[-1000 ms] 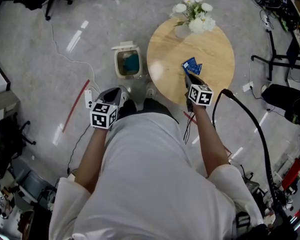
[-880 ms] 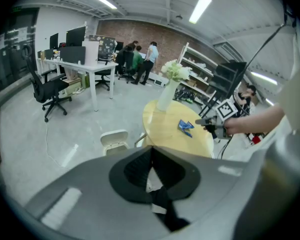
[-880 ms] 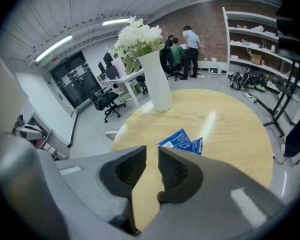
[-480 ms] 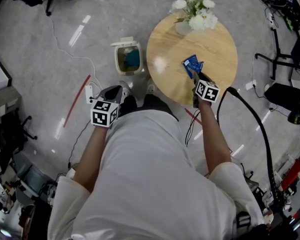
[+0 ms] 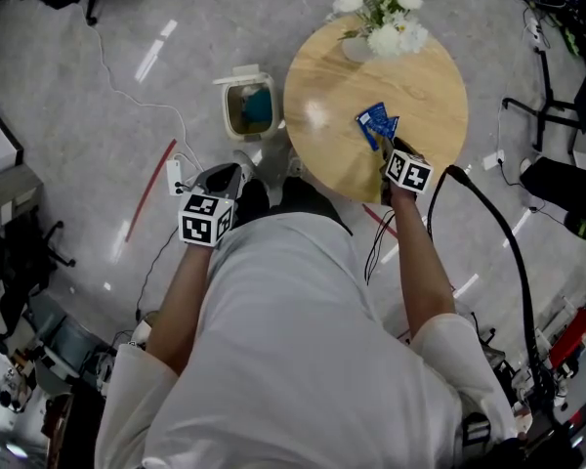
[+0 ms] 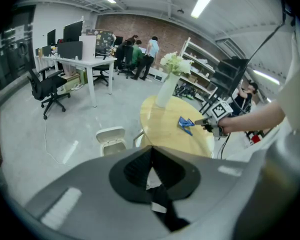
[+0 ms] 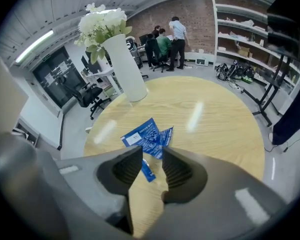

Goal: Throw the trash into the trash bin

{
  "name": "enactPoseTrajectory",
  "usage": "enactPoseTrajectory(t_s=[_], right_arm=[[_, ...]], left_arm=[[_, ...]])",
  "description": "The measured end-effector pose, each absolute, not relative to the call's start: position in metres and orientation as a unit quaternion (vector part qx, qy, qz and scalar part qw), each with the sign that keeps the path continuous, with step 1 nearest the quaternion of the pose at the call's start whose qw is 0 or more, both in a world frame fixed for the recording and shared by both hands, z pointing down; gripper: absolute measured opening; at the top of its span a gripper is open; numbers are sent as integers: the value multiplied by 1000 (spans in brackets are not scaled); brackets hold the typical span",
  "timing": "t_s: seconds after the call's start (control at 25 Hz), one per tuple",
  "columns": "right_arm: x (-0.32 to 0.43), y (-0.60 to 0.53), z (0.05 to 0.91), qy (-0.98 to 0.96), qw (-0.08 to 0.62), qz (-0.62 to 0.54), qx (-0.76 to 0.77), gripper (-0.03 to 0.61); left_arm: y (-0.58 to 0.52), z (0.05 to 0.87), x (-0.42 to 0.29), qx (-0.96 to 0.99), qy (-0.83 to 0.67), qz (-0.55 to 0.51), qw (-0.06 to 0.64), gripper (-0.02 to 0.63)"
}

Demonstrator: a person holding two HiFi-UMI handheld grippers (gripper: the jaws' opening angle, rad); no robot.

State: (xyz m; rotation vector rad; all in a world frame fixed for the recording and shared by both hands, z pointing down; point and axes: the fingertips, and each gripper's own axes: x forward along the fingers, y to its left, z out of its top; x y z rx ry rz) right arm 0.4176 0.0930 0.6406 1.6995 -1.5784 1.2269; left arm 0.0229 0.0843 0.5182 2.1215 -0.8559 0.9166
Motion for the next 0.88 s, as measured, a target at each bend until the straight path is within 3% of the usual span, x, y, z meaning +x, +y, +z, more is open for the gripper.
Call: enactPoseTrajectory(t_s=[0.48, 0.88], right_arm=[[429, 87, 670, -556, 240, 501, 618, 189], [427, 83, 685, -549, 234, 524, 607, 181]], left_arm=[[82, 526, 29, 802, -332, 360, 342, 3], [82, 532, 30, 797, -335, 363, 347, 4]])
